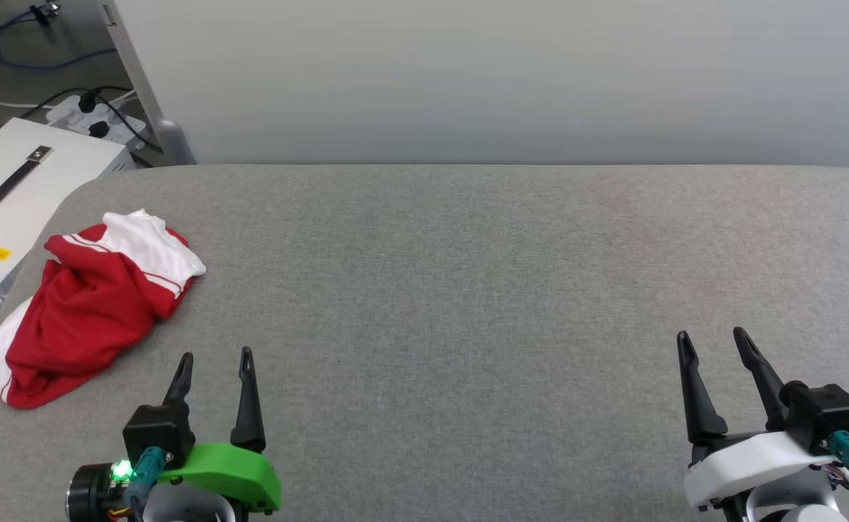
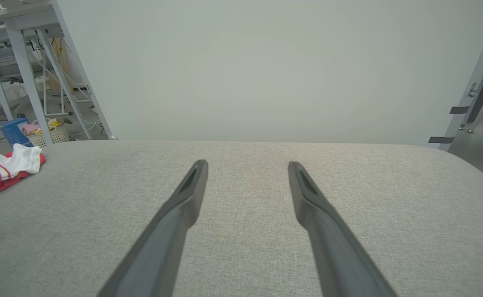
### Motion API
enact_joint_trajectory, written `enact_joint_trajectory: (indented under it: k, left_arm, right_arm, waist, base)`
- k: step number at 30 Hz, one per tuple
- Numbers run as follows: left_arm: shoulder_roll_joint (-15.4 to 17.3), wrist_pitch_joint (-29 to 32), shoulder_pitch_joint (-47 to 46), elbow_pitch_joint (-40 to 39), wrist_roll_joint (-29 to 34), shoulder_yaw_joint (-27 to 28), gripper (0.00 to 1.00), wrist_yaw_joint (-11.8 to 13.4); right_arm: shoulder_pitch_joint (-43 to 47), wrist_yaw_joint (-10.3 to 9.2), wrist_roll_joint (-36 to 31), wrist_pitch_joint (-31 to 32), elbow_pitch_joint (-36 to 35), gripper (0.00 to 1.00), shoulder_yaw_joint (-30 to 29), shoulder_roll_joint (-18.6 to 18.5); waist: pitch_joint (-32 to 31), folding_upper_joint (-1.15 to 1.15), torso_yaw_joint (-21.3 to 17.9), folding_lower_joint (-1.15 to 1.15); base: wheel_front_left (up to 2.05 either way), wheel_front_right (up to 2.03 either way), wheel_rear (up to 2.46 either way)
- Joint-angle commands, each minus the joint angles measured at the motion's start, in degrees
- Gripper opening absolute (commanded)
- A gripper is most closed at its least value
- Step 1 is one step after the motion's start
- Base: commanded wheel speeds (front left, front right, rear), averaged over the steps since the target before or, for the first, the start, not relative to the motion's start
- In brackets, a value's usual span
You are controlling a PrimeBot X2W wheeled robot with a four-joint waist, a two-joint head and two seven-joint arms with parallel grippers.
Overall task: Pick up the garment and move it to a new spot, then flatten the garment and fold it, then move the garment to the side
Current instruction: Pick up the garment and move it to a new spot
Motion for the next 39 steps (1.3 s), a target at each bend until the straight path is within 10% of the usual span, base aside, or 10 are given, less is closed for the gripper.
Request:
enact_joint_trajectory:
  k: [1, 39]
  left_arm:
    - [-0.17, -0.73, 0.45, 0.26, -0.37, 0.36, 1.0, 0.01]
    - [-0.25, -5.22, -0.75, 4.02, -6.81, 7.23, 1.0, 0.27]
  right_arm:
    - [0.77, -0.03, -0.13, -0.57, 0.05, 1.0, 0.16, 0.06]
    - [-0.87, -0.04, -4.4, -5.01, -1.54, 1.0, 5.69, 0.09]
  waist:
    - [0.11, 0.0, 0.49, 0.0]
    - [4.31, 0.0, 22.17, 0.0]
  base:
    - [0.0, 0.0, 0.0]
    - [0.0, 0.0, 0.0]
